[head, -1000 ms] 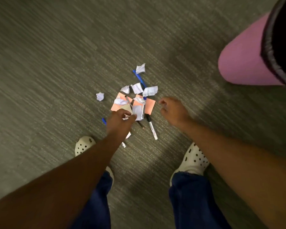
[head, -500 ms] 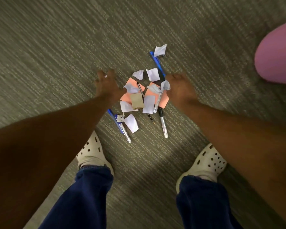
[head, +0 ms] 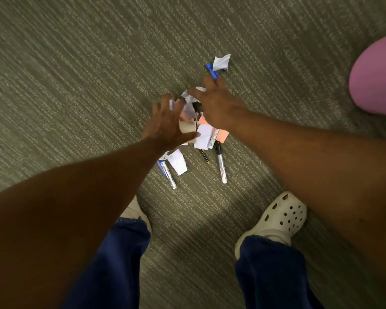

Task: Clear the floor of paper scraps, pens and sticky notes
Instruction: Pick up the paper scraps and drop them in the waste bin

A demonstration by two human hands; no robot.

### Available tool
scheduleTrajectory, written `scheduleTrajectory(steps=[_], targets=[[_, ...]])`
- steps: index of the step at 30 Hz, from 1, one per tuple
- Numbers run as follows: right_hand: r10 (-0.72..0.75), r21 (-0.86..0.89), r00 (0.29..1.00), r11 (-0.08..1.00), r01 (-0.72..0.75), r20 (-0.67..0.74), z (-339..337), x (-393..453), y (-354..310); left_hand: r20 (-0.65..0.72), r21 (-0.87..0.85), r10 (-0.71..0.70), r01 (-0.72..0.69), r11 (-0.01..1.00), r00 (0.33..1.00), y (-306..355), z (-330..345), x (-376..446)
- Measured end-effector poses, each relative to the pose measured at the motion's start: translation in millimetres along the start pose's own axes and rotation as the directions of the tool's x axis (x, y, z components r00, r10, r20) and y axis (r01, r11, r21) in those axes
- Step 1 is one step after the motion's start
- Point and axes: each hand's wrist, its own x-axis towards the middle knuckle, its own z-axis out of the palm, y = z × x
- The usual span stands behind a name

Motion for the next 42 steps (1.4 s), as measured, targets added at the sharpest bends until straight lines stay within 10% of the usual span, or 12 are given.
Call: scheduleTrajectory(steps=[19,25,35,42], targets=[[0.031,-0.065,0.996,0.997,-0.036,-0.082,23,10,9,0.196,0.349,0.3,-0.352,0.869,0.934,6,-12,21],[0.216,0.319,0.953,0.937,-0.142,-0.211,30,0,14,0.192,0.247,0.175,-0.221,0.944,0.966,25,-14,31],[0.267,0.461,0.913,0.882,-0.102,-0.309,42,-19,17,0.156,0.123,0.122,-0.141,0.982,0.98,23,-5,46],[0.527,0.765,0.785,0.634,-0.11,-0.324,61,-50,7,0.036,-0.077,-0.159,0.162,0.984,0.987,10,7,43]])
